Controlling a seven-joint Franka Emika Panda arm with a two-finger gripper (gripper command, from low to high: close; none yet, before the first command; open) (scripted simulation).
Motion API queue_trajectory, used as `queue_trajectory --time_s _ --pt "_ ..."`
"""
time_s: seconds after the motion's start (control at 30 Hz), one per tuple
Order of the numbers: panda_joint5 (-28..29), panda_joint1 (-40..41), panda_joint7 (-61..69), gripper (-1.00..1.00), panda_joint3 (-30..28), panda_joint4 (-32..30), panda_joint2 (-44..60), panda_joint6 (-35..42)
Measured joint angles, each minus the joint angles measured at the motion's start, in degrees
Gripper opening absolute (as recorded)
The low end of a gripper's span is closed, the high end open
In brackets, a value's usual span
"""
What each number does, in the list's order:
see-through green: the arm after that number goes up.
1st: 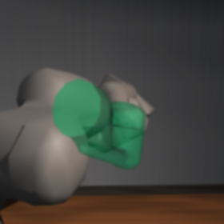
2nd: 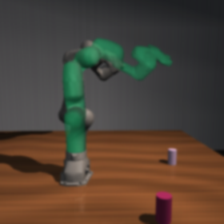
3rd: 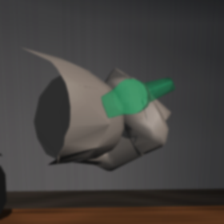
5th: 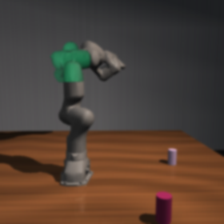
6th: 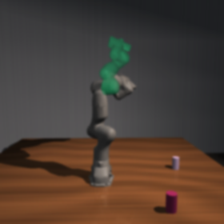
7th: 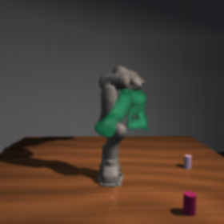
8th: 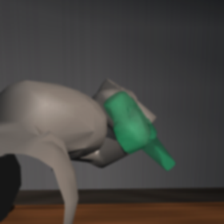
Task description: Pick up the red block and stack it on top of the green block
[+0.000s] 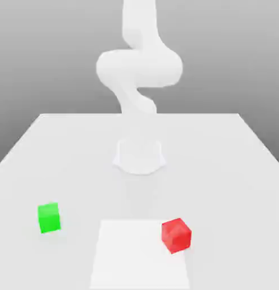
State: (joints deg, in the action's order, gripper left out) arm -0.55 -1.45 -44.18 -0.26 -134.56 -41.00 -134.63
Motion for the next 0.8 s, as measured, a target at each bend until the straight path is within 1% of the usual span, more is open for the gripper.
queue_trajectory --time_s 0.43,0.63,0.8 --pt "-1.88 -7.25 8.53 0.0 0.48 -15.4 27.8 -16.17" --pt "0.01 -9.33 10.4 0.0 1.81 -22.35 40.22 -23.48" --pt "1.45 -9.81 9.91 0.0 1.32 -22.24 50.57 -31.81"
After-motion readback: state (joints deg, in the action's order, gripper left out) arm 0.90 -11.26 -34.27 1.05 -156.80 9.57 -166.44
